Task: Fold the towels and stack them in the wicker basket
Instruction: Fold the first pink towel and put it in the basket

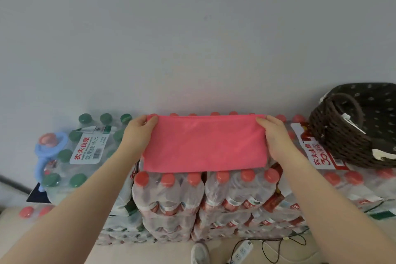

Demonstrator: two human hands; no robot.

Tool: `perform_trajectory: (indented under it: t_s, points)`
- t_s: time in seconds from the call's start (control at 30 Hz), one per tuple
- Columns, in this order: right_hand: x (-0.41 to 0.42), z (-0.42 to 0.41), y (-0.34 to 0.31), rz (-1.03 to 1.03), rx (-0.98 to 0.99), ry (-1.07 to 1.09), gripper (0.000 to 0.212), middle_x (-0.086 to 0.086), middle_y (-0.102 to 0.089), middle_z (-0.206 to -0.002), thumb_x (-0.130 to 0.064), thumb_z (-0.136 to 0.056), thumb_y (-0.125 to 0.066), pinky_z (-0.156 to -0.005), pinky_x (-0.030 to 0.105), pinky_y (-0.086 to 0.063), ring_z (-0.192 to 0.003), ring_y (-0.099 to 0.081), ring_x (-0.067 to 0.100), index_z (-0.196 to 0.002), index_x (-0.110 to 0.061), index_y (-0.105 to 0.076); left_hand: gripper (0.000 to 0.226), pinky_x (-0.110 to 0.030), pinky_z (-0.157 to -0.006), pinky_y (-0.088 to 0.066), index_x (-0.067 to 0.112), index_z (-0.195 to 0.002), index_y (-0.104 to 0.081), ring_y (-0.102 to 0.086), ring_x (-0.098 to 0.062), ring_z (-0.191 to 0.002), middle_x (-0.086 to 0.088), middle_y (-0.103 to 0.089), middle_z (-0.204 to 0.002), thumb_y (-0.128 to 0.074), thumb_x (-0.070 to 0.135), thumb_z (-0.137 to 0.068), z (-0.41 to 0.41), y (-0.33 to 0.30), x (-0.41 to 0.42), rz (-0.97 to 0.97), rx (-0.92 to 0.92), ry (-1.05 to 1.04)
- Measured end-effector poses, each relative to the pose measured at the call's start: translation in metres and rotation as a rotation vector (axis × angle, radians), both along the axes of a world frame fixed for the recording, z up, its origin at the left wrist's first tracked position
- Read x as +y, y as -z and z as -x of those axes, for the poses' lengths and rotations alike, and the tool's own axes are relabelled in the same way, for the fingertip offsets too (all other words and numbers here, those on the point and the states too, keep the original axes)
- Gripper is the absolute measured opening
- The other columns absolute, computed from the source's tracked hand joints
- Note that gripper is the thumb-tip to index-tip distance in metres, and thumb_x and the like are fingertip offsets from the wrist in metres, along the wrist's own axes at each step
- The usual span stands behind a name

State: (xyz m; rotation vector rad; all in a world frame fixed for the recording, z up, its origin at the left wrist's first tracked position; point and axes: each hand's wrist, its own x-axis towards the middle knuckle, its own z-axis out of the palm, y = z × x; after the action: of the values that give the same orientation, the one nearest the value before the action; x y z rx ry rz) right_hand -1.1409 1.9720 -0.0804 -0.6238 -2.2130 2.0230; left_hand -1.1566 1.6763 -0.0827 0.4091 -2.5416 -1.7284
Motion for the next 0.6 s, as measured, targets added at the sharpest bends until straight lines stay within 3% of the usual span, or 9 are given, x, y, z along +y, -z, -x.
perform_trajectory:
  t_s: [0.07,0.13,0.2,0.33,0.47,0.6]
  points:
    - [0.001,0.019,0.011,-0.111,-0.033,-0.008,0.026,0.001,-0.055,-0.071,-0.013,-0.091,-0.050,-0.067,0.028,-0.037,-0.074,-0.049,0.018,-0.067,-0.017,-0.059,0.023,-0.030,-0.068,-0.035,0.015,-0.075,-0.056,-0.050,-0.023,-0.075,-0.002,-0.053,-0.068,-0.048,0.025,-0.094,0.010,0.007,0.006,0.232,0.016,-0.002]
    - [0.004,0.033,0.024,-0.409,-0.068,-0.055,0.032,0.006,-0.052,-0.069,-0.018,-0.092,-0.048,-0.064,0.030,-0.032,-0.073,-0.046,0.020,-0.060,-0.015,-0.051,0.026,-0.031,-0.068,-0.033,0.010,-0.076,-0.055,-0.052,-0.027,-0.077,-0.011,-0.058,-0.073,-0.045,0.024,-0.095,0.017,0.016,0.010,0.383,-0.003,0.022]
    - [0.008,0.043,0.035,-0.641,-0.093,-0.076,0.037,0.014,-0.058,-0.074,-0.023,-0.092,-0.047,-0.066,0.033,-0.033,-0.076,-0.053,0.027,-0.056,-0.014,-0.044,0.031,-0.034,-0.070,-0.036,0.001,-0.084,-0.058,-0.057,-0.034,-0.086,-0.022,-0.063,-0.087,-0.043,0.026,-0.095,0.024,0.025,0.010,0.508,-0.022,0.021]
    - [0.012,0.057,0.041,-0.833,-0.134,-0.150,0.035,0.023,-0.066,-0.093,-0.028,-0.092,-0.045,-0.069,0.036,-0.038,-0.092,-0.061,0.037,-0.059,-0.014,-0.044,0.036,-0.037,-0.073,-0.041,-0.002,-0.091,-0.059,-0.058,-0.040,-0.094,-0.026,-0.063,-0.098,-0.040,0.028,-0.096,0.035,0.031,0.013,0.693,-0.041,0.024]
    - [0.011,0.063,0.042,-0.905,-0.121,-0.183,0.027,0.023,-0.066,-0.100,-0.026,-0.093,-0.041,-0.078,0.040,-0.045,-0.098,-0.060,0.038,-0.080,-0.010,-0.059,0.037,-0.036,-0.071,-0.040,0.000,-0.096,-0.058,-0.058,-0.040,-0.094,-0.024,-0.064,-0.099,-0.034,0.029,-0.097,0.040,0.032,0.016,0.758,-0.044,0.016]
    - [0.011,0.063,0.043,-0.963,-0.086,-0.216,0.028,0.023,-0.064,-0.100,-0.030,-0.097,-0.034,-0.075,0.043,-0.045,-0.096,-0.059,0.040,-0.093,-0.010,-0.054,0.035,-0.037,-0.078,-0.041,0.008,-0.110,-0.058,-0.057,-0.040,-0.100,-0.022,-0.064,-0.106,-0.031,0.027,-0.098,0.039,0.034,0.014,0.684,-0.022,-0.012]
